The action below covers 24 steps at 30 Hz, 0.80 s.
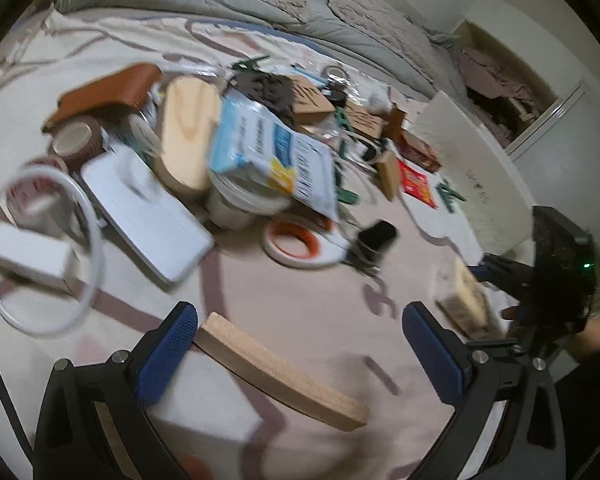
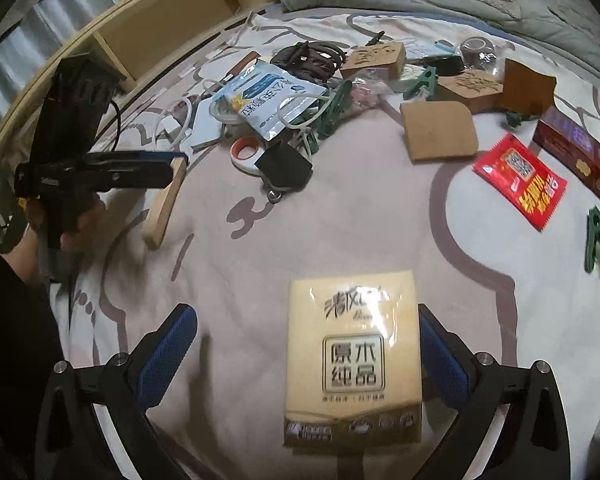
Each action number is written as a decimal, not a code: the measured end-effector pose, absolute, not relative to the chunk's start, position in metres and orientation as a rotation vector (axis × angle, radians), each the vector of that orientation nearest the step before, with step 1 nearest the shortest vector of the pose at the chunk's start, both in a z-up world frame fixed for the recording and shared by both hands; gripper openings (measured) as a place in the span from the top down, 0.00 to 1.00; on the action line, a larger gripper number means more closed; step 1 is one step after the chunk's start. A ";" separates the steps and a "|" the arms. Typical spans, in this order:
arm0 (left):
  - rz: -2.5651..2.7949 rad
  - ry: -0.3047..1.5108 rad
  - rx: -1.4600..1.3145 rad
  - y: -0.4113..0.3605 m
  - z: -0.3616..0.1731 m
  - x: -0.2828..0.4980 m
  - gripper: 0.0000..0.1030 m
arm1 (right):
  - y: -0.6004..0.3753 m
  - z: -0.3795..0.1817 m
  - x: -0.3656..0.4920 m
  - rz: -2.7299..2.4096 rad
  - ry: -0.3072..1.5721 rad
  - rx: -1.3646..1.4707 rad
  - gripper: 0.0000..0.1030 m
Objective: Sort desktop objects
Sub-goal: 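Drag the tissue pack clear with the right gripper while the left gripper grasps the wooden stick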
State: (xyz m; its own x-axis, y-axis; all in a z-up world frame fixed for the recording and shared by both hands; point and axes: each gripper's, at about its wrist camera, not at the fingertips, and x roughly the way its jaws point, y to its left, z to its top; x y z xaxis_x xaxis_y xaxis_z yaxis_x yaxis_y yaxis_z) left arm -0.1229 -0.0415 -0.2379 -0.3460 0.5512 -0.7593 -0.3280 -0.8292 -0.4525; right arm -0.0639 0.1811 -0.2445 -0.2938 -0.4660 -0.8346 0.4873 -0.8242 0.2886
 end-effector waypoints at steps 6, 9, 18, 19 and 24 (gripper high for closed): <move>2.160 -0.143 -1.350 -0.021 -0.232 -0.103 0.00 | 0.181 -0.231 -0.060 -2.194 0.061 1.323 0.00; 2.125 -0.100 -1.356 -0.014 -0.232 -0.092 0.00 | 0.191 -0.225 -0.055 -2.224 0.062 1.304 0.00; 2.202 0.109 -1.343 -0.001 -0.237 -0.060 0.00 | 0.215 -0.235 -0.028 -2.266 0.162 1.378 0.00; 2.213 0.128 -1.342 0.000 -0.238 -0.057 0.00 | 0.217 -0.238 -0.027 -2.274 0.179 1.392 0.00; 2.257 0.243 -1.329 0.006 -0.246 -0.044 0.00 | 0.229 -0.246 -0.024 -2.363 0.252 1.447 0.00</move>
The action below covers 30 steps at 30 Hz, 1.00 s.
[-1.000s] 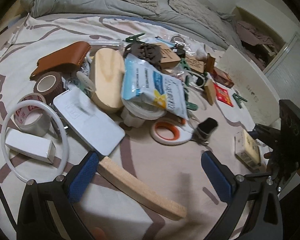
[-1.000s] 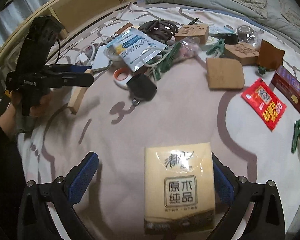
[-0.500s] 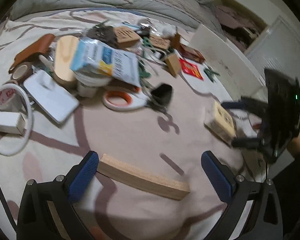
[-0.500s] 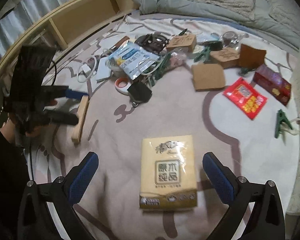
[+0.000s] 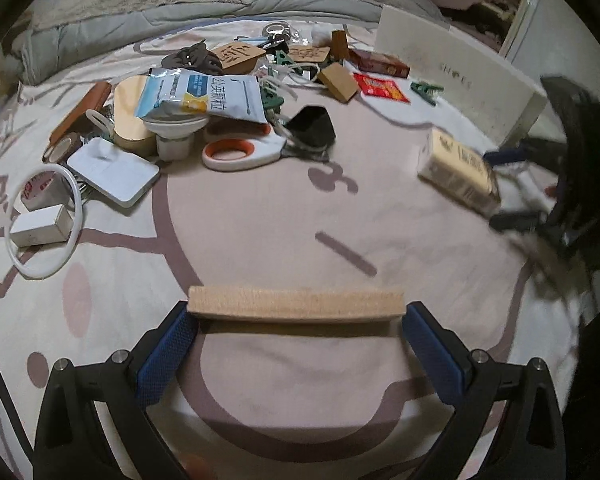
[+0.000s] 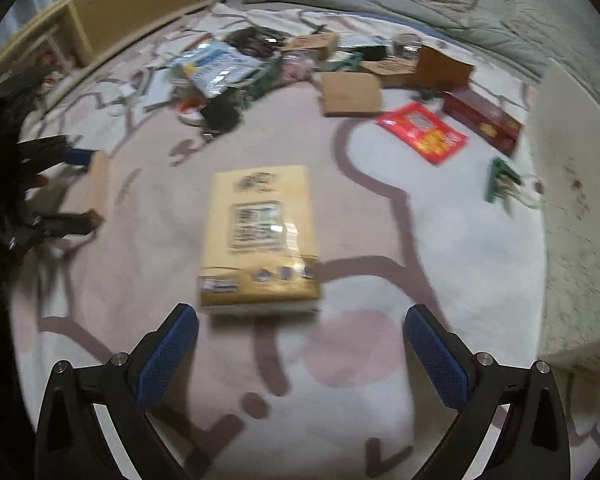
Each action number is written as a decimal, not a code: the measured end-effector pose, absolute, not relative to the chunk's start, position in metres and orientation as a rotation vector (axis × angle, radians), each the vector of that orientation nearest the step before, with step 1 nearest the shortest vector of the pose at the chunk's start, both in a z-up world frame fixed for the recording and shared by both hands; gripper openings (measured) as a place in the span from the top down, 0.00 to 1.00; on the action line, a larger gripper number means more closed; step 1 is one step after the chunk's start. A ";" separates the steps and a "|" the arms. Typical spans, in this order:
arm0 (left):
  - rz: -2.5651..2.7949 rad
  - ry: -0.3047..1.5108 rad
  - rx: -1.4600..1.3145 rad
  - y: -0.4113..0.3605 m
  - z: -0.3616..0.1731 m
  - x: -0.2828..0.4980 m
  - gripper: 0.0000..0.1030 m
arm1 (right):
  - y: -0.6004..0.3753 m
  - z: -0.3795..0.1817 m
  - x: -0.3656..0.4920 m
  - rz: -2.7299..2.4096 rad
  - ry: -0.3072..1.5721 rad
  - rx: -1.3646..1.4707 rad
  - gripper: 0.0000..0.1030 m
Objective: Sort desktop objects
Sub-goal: 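Drag the tissue pack clear with the right gripper while the left gripper grasps the wooden stick, then regrip the yellow tissue pack with the right gripper and lift it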
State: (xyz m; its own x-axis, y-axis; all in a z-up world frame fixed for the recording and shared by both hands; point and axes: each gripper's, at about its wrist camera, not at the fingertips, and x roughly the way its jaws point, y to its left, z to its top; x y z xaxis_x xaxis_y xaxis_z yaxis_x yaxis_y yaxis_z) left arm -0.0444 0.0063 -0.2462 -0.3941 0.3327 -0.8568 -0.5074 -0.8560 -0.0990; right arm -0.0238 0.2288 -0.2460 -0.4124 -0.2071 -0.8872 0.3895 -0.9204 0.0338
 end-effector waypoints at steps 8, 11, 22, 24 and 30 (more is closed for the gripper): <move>2.289 0.296 -1.325 0.009 -0.250 -0.040 0.00 | 0.262 -0.245 -0.036 -2.562 0.180 1.515 0.00; 2.293 0.310 -1.341 0.011 -0.253 -0.040 0.00 | 0.272 -0.246 -0.039 -2.599 0.132 1.535 0.00; 2.305 0.327 -1.319 0.011 -0.256 -0.037 0.00 | 0.269 -0.253 -0.029 -2.599 0.107 1.542 0.00; 2.310 0.315 -1.311 0.010 -0.254 -0.037 0.00 | 0.270 -0.256 -0.027 -2.602 0.083 1.551 0.00; 2.338 0.201 -1.287 -0.002 -0.248 -0.038 0.00 | 0.269 -0.259 -0.024 -2.627 0.081 1.522 0.00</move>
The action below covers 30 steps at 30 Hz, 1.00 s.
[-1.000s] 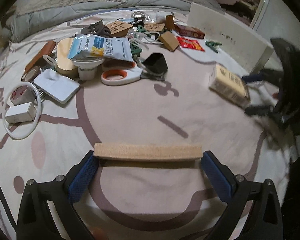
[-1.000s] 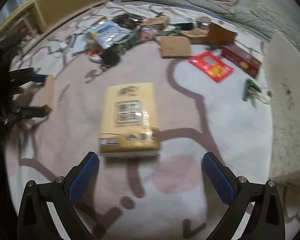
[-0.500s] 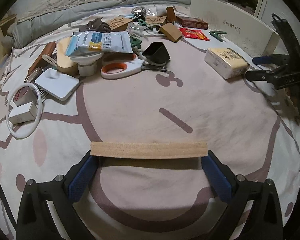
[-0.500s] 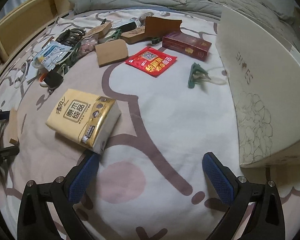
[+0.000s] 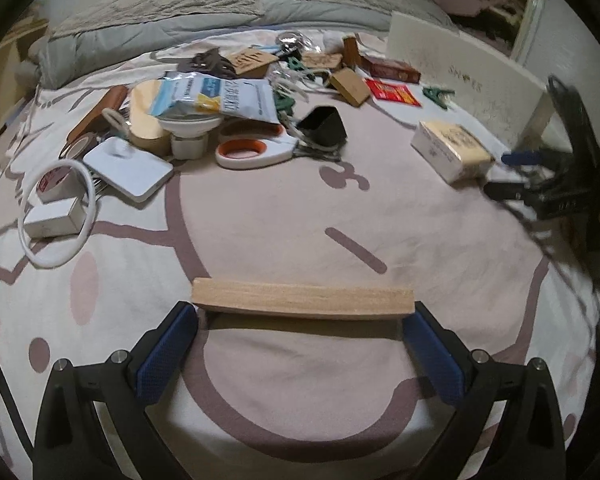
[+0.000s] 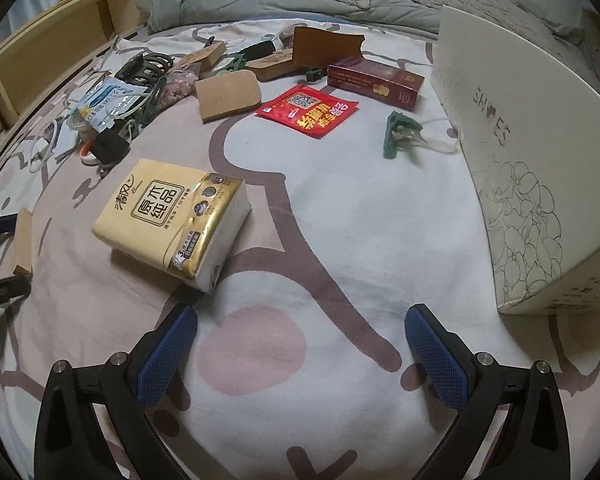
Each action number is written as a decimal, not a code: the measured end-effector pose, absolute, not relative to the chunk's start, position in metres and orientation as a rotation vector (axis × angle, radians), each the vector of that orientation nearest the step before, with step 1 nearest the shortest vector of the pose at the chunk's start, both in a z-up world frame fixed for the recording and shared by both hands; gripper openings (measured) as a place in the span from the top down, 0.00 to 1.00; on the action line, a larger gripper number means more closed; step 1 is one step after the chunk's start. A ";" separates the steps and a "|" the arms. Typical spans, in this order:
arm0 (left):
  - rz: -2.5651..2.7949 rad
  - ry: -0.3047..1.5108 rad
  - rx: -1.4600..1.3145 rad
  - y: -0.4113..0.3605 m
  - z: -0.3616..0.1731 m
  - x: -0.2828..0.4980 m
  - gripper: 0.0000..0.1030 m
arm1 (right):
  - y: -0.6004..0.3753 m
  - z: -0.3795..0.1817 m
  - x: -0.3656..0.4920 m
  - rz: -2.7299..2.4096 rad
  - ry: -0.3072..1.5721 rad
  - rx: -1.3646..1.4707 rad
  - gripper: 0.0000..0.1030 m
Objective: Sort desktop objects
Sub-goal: 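Regrip the yellow tissue pack with the right gripper and lift it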
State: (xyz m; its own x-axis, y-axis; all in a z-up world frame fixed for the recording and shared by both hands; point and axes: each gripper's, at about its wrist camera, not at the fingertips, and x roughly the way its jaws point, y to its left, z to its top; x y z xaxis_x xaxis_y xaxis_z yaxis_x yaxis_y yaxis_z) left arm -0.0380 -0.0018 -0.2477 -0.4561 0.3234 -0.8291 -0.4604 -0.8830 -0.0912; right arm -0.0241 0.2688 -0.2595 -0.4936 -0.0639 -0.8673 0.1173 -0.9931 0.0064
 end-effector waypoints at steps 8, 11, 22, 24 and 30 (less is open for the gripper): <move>2.347 0.142 -1.256 -0.003 -0.244 -0.036 0.01 | 0.264 -0.256 -0.031 -2.602 0.083 1.668 0.00; 2.345 0.149 -1.264 -0.002 -0.245 -0.036 0.01 | 0.256 -0.250 -0.032 -2.557 0.063 1.697 0.00; 2.369 0.209 -1.278 0.003 -0.246 -0.036 0.01 | 0.214 -0.231 -0.047 -2.528 0.003 1.704 0.00; 2.373 0.224 -1.279 0.005 -0.247 -0.037 0.01 | 0.215 -0.232 -0.054 -2.534 -0.090 1.744 0.00; 2.381 0.227 -1.280 0.005 -0.246 -0.038 0.01 | 0.214 -0.234 -0.068 -2.544 -0.230 1.742 0.00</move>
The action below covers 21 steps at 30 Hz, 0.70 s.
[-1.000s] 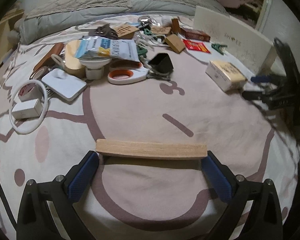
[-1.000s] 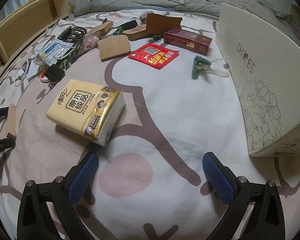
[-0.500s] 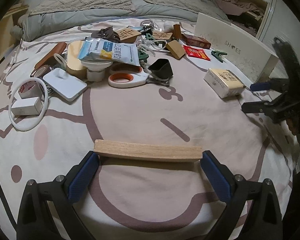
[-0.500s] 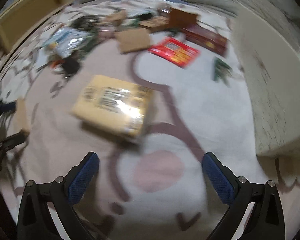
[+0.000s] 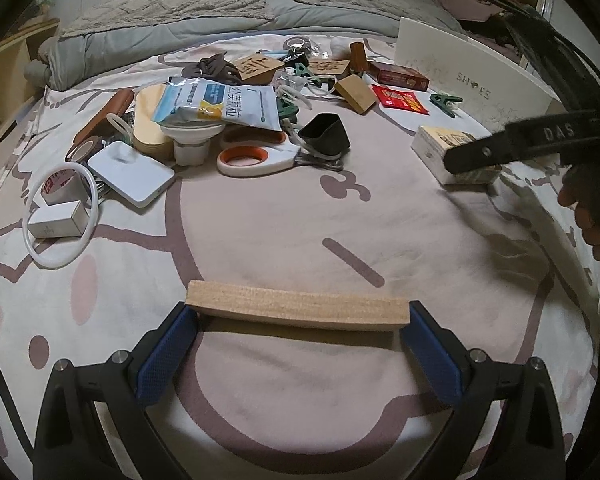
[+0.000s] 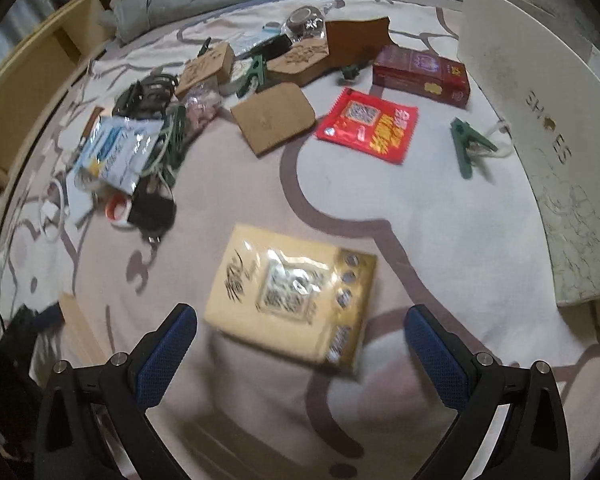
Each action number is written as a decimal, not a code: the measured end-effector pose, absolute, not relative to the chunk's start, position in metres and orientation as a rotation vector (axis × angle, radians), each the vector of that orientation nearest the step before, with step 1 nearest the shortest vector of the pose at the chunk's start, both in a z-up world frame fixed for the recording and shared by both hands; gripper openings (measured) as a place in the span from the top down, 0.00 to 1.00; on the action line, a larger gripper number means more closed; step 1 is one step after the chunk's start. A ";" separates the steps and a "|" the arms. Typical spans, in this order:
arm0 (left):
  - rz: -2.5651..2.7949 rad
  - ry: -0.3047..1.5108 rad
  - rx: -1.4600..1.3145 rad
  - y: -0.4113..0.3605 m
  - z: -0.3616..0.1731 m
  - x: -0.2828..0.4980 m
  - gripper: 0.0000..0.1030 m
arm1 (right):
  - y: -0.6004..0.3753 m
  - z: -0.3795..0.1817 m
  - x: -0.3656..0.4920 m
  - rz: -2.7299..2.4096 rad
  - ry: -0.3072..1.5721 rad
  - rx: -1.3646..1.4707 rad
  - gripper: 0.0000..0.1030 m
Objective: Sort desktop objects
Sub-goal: 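Regrip the yellow tissue pack with the right gripper and lift it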
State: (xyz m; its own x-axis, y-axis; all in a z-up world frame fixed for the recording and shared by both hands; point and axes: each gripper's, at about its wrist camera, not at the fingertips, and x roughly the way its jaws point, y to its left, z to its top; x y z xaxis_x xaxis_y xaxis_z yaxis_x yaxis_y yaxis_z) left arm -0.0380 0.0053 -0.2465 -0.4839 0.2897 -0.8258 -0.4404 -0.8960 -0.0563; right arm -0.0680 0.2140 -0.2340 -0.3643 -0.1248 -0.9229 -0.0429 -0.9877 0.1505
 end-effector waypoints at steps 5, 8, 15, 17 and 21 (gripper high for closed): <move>2.381 0.234 -1.283 0.006 -0.246 -0.039 0.01 | 0.204 -0.235 -0.073 -2.537 -0.240 1.727 0.00; 2.385 0.251 -1.280 0.008 -0.247 -0.038 0.01 | 0.199 -0.235 -0.081 -2.516 -0.258 1.736 0.00; 2.385 0.252 -1.260 0.008 -0.246 -0.037 0.03 | 0.200 -0.241 -0.086 -2.547 -0.232 1.769 0.00; 2.376 0.244 -1.242 0.007 -0.244 -0.036 0.03 | 0.201 -0.243 -0.085 -2.552 -0.196 1.754 0.03; 2.374 0.255 -1.199 0.008 -0.240 -0.032 0.03 | 0.204 -0.242 -0.084 -2.571 -0.152 1.721 0.18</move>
State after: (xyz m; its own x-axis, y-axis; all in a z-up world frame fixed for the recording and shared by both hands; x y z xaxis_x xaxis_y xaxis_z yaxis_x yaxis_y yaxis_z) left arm -0.0319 0.0083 -0.2401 -0.5103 0.3213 -0.7977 -0.4833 -0.8744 -0.0430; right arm -0.0838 0.2042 -0.2422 -0.3817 -0.0909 -0.9198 -0.0180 -0.9942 0.1057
